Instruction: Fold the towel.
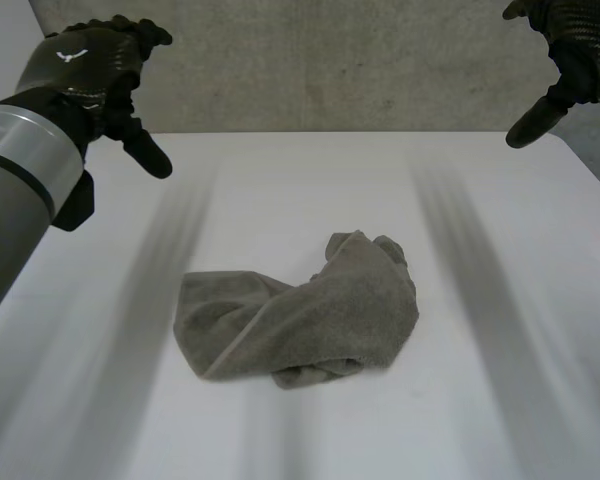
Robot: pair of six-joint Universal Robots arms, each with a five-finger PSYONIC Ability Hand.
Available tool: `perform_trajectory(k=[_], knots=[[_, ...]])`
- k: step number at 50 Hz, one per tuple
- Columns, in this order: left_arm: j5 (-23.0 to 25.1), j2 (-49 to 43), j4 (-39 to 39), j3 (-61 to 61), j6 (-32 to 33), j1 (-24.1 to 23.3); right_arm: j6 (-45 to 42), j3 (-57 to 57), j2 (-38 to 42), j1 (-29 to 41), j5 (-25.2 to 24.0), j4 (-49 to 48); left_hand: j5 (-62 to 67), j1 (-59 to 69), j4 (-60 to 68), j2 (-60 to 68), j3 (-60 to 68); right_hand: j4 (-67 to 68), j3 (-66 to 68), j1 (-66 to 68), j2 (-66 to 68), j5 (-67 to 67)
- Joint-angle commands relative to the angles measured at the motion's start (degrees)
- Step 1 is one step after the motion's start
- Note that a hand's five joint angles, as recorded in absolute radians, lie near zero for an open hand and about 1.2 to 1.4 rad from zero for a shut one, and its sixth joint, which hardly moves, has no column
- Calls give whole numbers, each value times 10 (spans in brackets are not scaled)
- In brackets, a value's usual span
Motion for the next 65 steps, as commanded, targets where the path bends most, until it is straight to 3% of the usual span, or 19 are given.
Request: perform_trajectory(k=[1, 15, 18, 25, 31, 35, 42, 45, 49, 53, 55, 56, 58, 59, 60, 65], knots=[[2, 9, -2, -1, -7, 6, 0, 1, 4, 0, 3, 0, -11, 4, 5, 5, 5, -45, -38, -31, -39, -34], [4, 9, -2, -8, -7, 6, -3, 6, 7, 1, -11, 0, -8, 7, 9, 8, 9, -45, -38, -31, -39, -34], [9, 9, -3, -13, -5, 6, -10, 9, 10, 6, -34, -3, 9, 24, 25, 25, 26, -45, -38, -31, -39, -34], [70, 4, -6, -61, -5, 7, -63, 8, 49, 6, -177, 26, 46, 61, 62, 62, 63, -45, -38, -31, -39, -34], [83, -13, -1, -129, -3, 11, -95, -18, 120, 33, -239, 73, 58, 73, 74, 74, 74, -45, -38, -31, -39, -34], [84, -39, 1, -161, -3, 11, -112, -37, 168, 57, -250, 95, 65, 80, 81, 81, 81, -45, -38, -31, -39, -34], [85, -100, 3, -202, -5, 7, -225, -66, 297, 103, -235, 139, 65, 80, 81, 81, 81, -45, -38, -31, -39, -34], [85, -128, 4, -216, -5, 1, -249, -66, 316, 110, -224, 137, 70, 85, 86, 86, 86, -44, -37, -30, -38, -33], [85, -165, 6, -220, -11, -5, -291, -74, 363, 131, -171, 125, 150, 165, 167, 166, 167, 8, 15, 22, 14, 19], [84, -187, 11, -216, -13, -15, -297, -79, 384, 148, -140, 96, 246, 261, 263, 262, 263, 151, 158, 165, 157, 162], [83, -204, 23, -209, -17, -28, -294, -79, 386, 152, -124, 58, 404, 419, 420, 420, 420, 375, 382, 389, 381, 386], [83, -204, 23, -209, -17, -28, -294, -79, 386, 152, -124, 58, 405, 419, 421, 421, 421, 377, 384, 391, 383, 388], [82, -215, 43, -200, -23, -36, -286, -80, 384, 154, -120, 17, 605, 620, 622, 621, 622, 646, 653, 660, 652, 657], [82, -215, 43, -200, -23, -36, -286, -80, 384, 154, -120, 17, 606, 621, 623, 622, 623, 648, 655, 661, 654, 658], [82, -220, 53, -191, -28, -39, -278, -80, 379, 156, -115, -8, 684, 699, 701, 700, 701, 655, 662, 669, 661, 666], [77, -230, 69, -123, -45, -54, -216, -80, 324, 169, -88, -97, 685, 700, 701, 701, 702, 655, 662, 669, 661, 666]])
